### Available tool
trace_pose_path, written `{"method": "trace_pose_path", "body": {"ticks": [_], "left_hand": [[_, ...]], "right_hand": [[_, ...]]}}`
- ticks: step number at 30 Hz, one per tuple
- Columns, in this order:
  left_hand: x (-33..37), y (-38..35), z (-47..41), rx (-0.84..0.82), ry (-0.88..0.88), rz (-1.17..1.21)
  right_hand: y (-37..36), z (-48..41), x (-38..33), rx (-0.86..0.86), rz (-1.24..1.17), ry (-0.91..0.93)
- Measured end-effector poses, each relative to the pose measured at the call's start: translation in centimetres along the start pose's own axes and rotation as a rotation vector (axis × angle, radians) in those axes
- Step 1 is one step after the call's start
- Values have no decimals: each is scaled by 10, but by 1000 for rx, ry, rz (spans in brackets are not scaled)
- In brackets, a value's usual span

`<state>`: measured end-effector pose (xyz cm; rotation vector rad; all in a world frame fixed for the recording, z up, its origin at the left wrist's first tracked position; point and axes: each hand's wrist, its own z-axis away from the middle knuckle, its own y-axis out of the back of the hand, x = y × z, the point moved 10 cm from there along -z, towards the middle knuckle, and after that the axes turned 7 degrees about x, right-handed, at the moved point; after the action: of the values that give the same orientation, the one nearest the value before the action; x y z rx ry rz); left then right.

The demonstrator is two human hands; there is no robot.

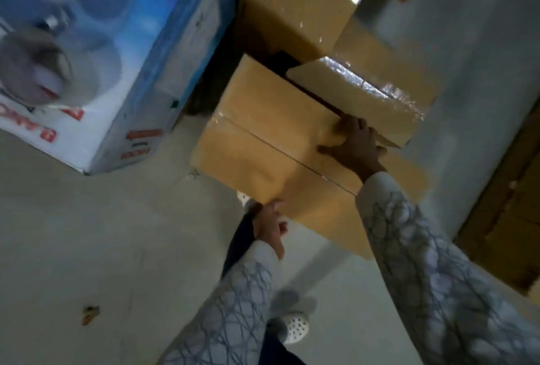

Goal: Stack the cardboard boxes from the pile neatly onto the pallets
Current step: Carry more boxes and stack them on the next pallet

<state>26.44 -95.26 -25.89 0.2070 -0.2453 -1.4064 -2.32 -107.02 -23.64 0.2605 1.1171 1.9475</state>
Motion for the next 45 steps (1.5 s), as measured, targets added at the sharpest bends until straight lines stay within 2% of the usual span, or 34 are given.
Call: {"method": "trace_pose_path", "body": {"ticks": [4,9,14,20,24,28,33,36,39,45], "left_hand": [[-53,2,58,-75,11,-34],[-127,2,150,-230,-80,-33],[-210,14,229,-337,-298,-133],[-258,7,319,-333,-627,-187],[-279,-49,391,-500,-823,-204],[-300,-117,468,-611,-1092,-421],[-349,-222,569,-499,-1572,-1008],[-394,-283,605,-456,-1759,-1229],[-439,-343,612,-517,-1818,-1384],[-543,-474,632,-814,-1757,-1690]], "right_hand": [[72,65,22,117,26,33],[165,168,75,264,14,54],[232,300,162,398,-84,-12],[264,467,319,629,-352,-251],[257,548,407,798,-631,-421],[225,591,471,855,-972,-670],[203,605,518,864,-1332,-985],[204,596,545,821,-1431,-1111],[211,582,581,788,-1472,-1214],[238,566,665,848,-1613,-1493]]}}
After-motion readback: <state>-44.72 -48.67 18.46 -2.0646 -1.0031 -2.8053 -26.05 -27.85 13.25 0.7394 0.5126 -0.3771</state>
